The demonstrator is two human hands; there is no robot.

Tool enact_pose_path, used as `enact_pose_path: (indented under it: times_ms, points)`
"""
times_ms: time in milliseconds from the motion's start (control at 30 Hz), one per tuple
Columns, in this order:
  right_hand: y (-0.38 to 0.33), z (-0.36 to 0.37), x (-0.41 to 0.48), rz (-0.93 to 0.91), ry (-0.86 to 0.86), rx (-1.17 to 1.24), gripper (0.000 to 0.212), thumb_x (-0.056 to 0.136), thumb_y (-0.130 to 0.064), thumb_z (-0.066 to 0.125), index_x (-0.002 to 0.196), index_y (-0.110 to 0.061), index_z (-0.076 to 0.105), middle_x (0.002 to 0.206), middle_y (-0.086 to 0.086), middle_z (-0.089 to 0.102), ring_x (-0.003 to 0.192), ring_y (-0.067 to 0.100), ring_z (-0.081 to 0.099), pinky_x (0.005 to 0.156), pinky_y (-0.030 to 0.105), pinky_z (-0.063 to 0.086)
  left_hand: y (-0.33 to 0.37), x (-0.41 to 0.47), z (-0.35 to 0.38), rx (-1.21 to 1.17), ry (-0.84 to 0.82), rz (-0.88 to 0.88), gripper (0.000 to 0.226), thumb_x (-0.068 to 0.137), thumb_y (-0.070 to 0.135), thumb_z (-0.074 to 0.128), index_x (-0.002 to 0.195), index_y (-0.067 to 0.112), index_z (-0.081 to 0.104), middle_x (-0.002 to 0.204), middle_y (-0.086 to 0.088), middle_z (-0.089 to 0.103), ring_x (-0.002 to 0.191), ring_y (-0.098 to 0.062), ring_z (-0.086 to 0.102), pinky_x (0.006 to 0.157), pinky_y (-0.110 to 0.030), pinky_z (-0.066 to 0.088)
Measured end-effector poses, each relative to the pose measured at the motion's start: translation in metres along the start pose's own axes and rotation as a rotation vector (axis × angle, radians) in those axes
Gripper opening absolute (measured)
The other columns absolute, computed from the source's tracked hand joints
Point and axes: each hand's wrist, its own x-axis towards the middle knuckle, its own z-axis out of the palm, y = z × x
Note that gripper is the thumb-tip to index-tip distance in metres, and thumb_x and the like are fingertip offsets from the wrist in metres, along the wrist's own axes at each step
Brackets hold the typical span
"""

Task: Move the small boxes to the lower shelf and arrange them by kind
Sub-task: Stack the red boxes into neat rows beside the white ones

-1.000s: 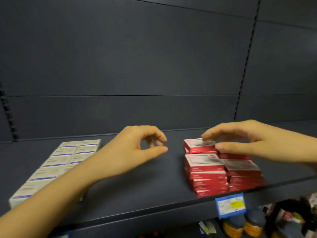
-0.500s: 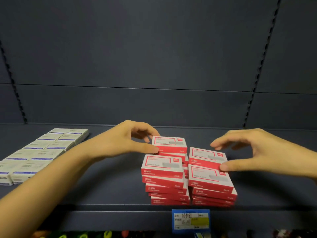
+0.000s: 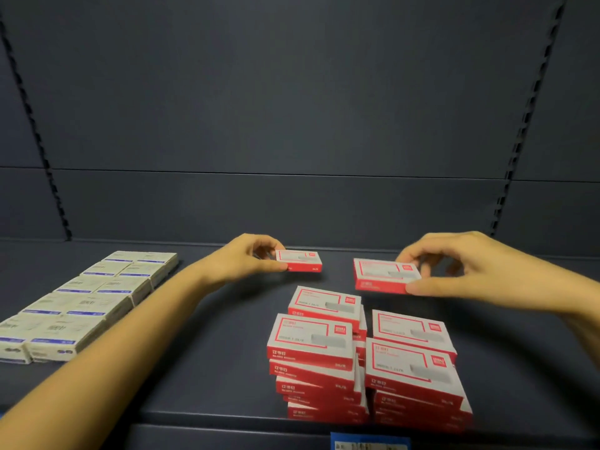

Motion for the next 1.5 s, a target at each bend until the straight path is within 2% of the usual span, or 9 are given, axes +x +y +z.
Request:
enact_pose_path:
  times_ms: [133,267,467,633,967,1100,1200,1300,1500]
  points:
    - [0.013,0.018,0.043,0.06,0.037,-0.074,0.052,0.066,-0.06,0.055,0.108,-0.03,0.063,0.102,-0.015,0.062,0.088,0.005,0.06,0.078,0.026,0.052,-0.024,0.012,0.015,0.1,-0.045,-0.02,0.025,0.084,0.019,0.065,0.106,0.008,0.062,0.108,-0.007,0.067,0.094,-0.013,0.062,0.081,-0.015,0.047]
    - [0.036,0.034,0.078,0.135,0.044,-0.104,0.039,0.078,-0.049,0.062,0.111,-0.027,0.062,0.108,-0.007,0.061,0.094,0.012,0.059,0.087,0.04,0.051,-0.036,0.018,0.018,0.097,0.012,0.01,0.025,0.085,0.016,0.063,0.11,0.009,0.063,0.11,-0.004,0.066,0.102,-0.019,0.061,0.093,-0.029,0.048]
    - [0.071,0.067,0.094,0.211,0.005,-0.093,0.028,0.083,-0.035,0.065,0.109,-0.024,0.063,0.106,-0.004,0.061,0.081,0.007,0.058,0.072,0.015,0.046,-0.05,0.025,0.021,0.174,0.11,0.03,0.032,0.086,0.022,0.062,0.118,0.018,0.059,0.101,0.015,0.053,0.106,-0.012,0.047,0.098,-0.026,0.036]
    - [0.073,0.078,0.1,0.207,0.054,-0.076,0.035,0.083,-0.04,0.062,0.116,-0.029,0.06,0.102,-0.016,0.054,0.084,0.005,0.056,0.079,0.023,0.049,-0.055,0.028,0.024,0.184,0.121,0.032,0.032,0.086,0.026,0.062,0.117,0.022,0.059,0.115,0.009,0.06,0.112,-0.013,0.047,0.1,-0.03,0.039]
    - [0.062,0.086,0.1,0.224,0.068,-0.112,0.045,0.084,-0.044,0.06,0.125,-0.026,0.054,0.117,-0.012,0.053,0.092,0.005,0.054,0.089,0.032,0.05,-0.047,0.024,0.026,0.299,0.137,0.046,0.04,0.088,0.031,0.059,0.125,0.019,0.052,0.128,0.005,0.054,0.121,-0.015,0.041,0.107,-0.034,0.03]
    - [0.047,0.071,0.086,0.141,0.158,-0.043,0.04,0.087,-0.031,0.061,0.125,-0.022,0.055,0.12,-0.008,0.053,0.096,0.006,0.056,0.081,0.012,0.044,-0.017,0.009,0.018,0.086,0.265,0.125,0.035,0.081,0.032,0.066,0.114,0.024,0.06,0.118,0.007,0.06,0.113,-0.007,0.051,0.101,-0.028,0.039]
    - [0.029,0.05,0.061,0.087,0.184,0.112,0.025,0.086,-0.03,0.06,0.111,-0.035,0.061,0.11,-0.019,0.061,0.098,-0.001,0.058,0.079,0.002,0.042,0.011,-0.017,0.003,-0.234,0.023,0.185,0.025,0.076,0.041,0.066,0.099,0.032,0.068,0.099,0.009,0.07,0.097,-0.004,0.063,0.084,-0.015,0.05]
    - [0.012,0.033,0.028,0.063,0.125,0.171,0.028,0.077,-0.049,0.056,0.102,-0.042,0.065,0.104,-0.022,0.067,0.1,-0.005,0.06,0.084,0.015,0.048,0.026,-0.043,-0.006,-0.193,-0.233,0.282,0.028,0.076,0.04,0.068,0.102,0.031,0.067,0.101,0.008,0.068,0.102,-0.009,0.063,0.089,-0.015,0.047]
    - [-0.005,0.016,-0.018,-0.006,0.003,0.13,0.029,0.076,-0.054,0.062,0.103,-0.043,0.066,0.103,-0.014,0.068,0.098,0.007,0.064,0.085,0.019,0.049,0.031,-0.055,-0.004,-0.132,-0.271,0.27,0.034,0.071,0.038,0.074,0.103,0.029,0.067,0.099,0.005,0.067,0.101,-0.011,0.061,0.097,-0.029,0.045]
